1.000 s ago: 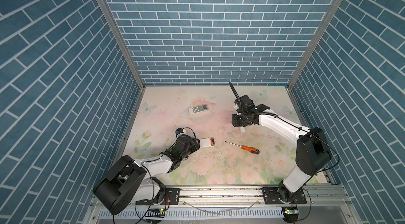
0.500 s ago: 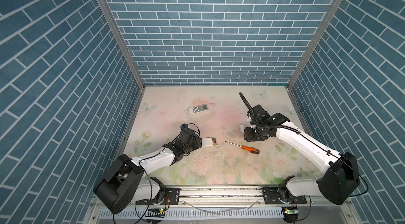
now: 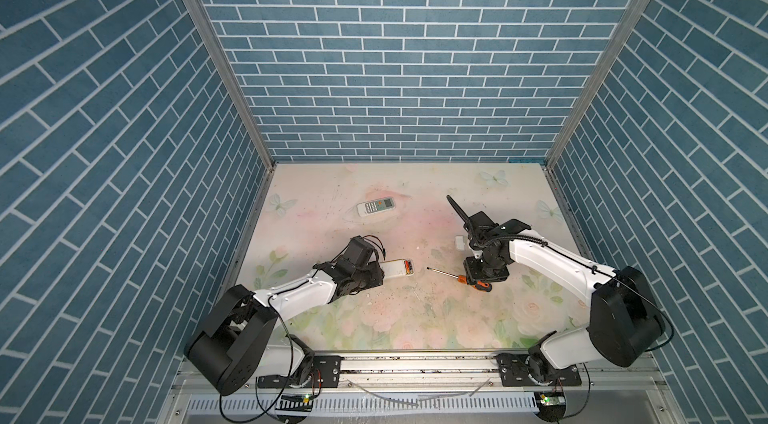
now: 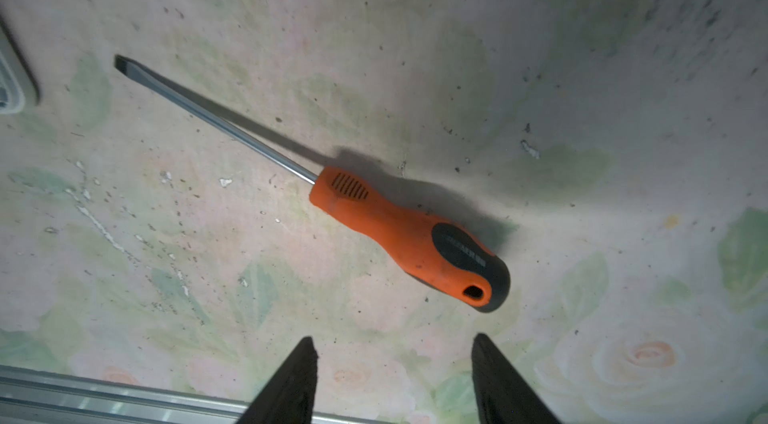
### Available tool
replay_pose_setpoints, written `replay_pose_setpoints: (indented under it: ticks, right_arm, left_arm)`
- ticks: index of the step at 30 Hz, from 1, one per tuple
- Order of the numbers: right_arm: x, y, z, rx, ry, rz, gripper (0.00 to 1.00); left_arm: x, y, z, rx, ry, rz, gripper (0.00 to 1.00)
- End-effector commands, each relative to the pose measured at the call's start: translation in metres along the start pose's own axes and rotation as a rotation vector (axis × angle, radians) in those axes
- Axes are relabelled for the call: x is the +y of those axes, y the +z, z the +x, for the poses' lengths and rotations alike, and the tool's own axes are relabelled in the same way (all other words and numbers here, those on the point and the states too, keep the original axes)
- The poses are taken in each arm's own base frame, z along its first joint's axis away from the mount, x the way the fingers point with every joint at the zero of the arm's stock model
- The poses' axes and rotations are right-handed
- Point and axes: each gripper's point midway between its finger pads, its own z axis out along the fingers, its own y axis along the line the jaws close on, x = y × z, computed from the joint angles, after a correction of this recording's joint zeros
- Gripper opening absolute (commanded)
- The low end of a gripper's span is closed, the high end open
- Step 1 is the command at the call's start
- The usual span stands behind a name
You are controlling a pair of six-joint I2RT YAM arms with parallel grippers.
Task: Unload the batteries from the remote control
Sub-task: 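Move the right gripper over the orange-handled screwdriver and lower toward its handle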
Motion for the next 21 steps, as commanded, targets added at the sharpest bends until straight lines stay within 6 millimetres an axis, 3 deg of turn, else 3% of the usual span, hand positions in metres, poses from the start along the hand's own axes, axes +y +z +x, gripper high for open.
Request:
replay_pose_setpoints:
  ticks: [1, 21]
  right_arm:
    - [-0.008, 0.008, 0.006, 0.068, -0.06, 0.045, 0.64]
    - [-0.023, 0.026, 0.0, 0.105, -0.063, 0.107, 0.79]
  left_arm:
    - [0.005, 0.0, 0.006, 0.037, 0.015, -0.023, 0.46]
    - [0.006, -0.027, 0.003, -0.004, -0.016, -0.029, 0.48]
